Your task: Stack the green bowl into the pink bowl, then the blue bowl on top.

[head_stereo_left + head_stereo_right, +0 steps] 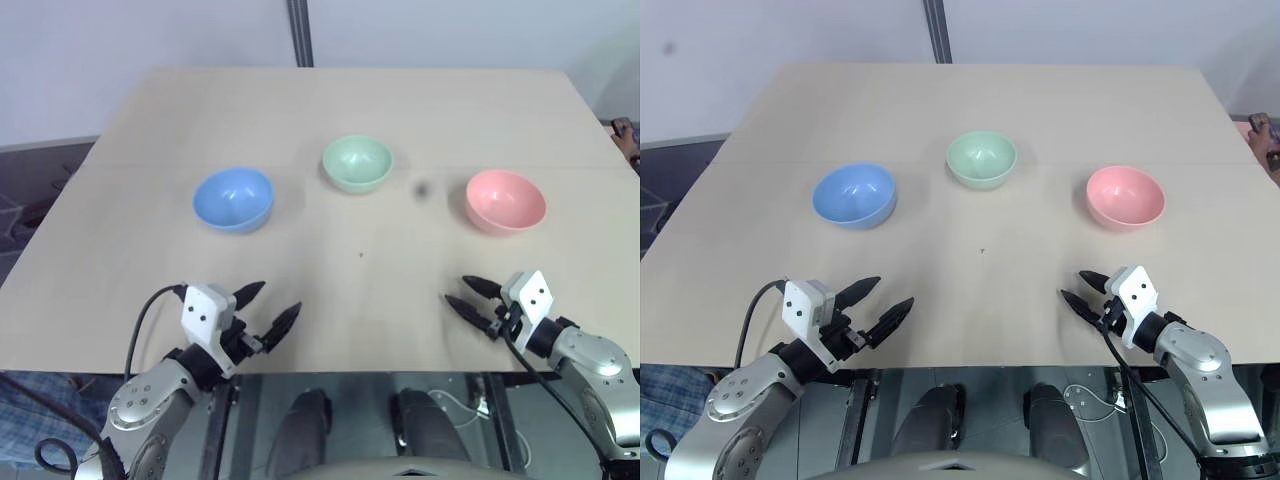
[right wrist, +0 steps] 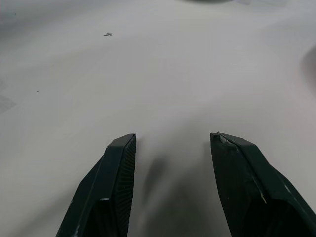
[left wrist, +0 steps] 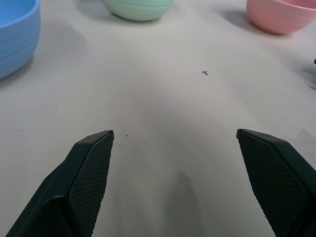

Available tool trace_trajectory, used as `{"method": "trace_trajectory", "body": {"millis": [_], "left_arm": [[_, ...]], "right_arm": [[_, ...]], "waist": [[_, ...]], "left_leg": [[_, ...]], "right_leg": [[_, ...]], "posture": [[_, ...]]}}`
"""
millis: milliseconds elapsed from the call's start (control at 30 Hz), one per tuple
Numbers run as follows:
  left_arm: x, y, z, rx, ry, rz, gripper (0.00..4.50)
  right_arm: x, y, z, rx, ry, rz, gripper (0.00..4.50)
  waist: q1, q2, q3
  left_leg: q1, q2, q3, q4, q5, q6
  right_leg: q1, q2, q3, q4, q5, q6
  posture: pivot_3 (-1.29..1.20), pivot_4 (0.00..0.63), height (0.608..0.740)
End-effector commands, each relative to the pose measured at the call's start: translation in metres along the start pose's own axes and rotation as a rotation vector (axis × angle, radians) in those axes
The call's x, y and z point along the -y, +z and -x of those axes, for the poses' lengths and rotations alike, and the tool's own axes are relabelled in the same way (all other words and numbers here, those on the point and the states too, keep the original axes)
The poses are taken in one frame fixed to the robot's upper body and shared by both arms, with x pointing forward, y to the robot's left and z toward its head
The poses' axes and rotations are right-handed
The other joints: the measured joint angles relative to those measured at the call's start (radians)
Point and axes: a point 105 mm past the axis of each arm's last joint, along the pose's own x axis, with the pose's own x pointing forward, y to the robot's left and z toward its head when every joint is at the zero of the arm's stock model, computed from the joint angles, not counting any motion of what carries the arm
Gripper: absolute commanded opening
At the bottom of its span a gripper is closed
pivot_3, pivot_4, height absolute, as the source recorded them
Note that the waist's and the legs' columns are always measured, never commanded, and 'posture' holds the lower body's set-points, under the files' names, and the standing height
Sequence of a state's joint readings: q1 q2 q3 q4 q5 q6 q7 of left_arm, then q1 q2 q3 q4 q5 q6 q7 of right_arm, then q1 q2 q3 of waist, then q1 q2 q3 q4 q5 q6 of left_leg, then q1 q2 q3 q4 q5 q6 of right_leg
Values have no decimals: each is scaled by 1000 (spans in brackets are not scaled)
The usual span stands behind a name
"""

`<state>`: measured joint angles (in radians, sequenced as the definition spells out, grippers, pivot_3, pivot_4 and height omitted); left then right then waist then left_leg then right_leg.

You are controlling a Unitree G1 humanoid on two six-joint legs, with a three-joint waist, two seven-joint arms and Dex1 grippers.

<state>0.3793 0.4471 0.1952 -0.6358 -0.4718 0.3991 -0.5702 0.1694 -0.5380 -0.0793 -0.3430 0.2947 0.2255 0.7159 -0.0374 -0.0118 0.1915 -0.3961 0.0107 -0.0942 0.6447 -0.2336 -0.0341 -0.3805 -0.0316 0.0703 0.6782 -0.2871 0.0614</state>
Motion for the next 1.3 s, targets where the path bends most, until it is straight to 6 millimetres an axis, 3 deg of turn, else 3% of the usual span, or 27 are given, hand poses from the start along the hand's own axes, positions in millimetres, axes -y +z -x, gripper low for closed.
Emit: {"method": "trace_trajectory", "body": {"millis": [33,233,467,533,667,767,900,1033,1300], "left_arm": [[2,7,1,29,-13,-27,4237],[6,14,-2,66,-42,-21,4237],[20,34,-1,115,-216,5,4237],[26,38,-2,98,-292,-36,4237],[30,53,-6,94,-397,-102,4237],[32,67,-10,126,-450,-93,4237],[38,73,-16,130,-503,-101,4237],[42,78,-21,142,-527,-109,4237],[41,80,-26,148,-524,-120,4237]], "right_arm": [[6,10,3,32,-14,34,2493],[10,12,2,28,-15,47,2493],[34,10,0,-88,-66,76,2493],[43,21,-3,-78,-87,104,2493],[63,62,-12,24,-148,160,2493],[80,78,-15,43,-212,184,2493],[109,73,-22,-77,-312,212,2493],[121,60,-29,-221,-334,213,2493],[120,73,-45,-232,-283,230,2493]], "waist": [[0,0,0],[0,0,0],[0,0,0],[-1,0,0],[-2,1,0],[0,1,0],[0,0,1],[-3,0,1],[-4,1,1]], "left_leg": [[0,0,0,0,0,0],[0,0,0,0,0,0],[0,0,0,0,0,0],[0,0,0,0,0,0],[1,0,0,0,0,0],[0,0,0,0,0,0],[-1,-1,0,0,0,0],[-1,-1,0,-1,0,0],[-1,-1,0,-2,0,0]], "right_leg": [[0,0,0,0,0,0],[0,0,0,0,0,0],[0,0,0,0,0,0],[0,0,0,0,0,0],[0,0,0,1,0,0],[0,0,0,0,0,0],[0,0,0,0,0,0],[-1,0,0,0,0,0],[-2,0,0,0,0,0]], "posture": [[0,150,740],[0,150,740],[0,150,740],[0,150,740],[0,150,740],[0,150,740],[0,150,740],[0,150,740],[0,150,740]]}}
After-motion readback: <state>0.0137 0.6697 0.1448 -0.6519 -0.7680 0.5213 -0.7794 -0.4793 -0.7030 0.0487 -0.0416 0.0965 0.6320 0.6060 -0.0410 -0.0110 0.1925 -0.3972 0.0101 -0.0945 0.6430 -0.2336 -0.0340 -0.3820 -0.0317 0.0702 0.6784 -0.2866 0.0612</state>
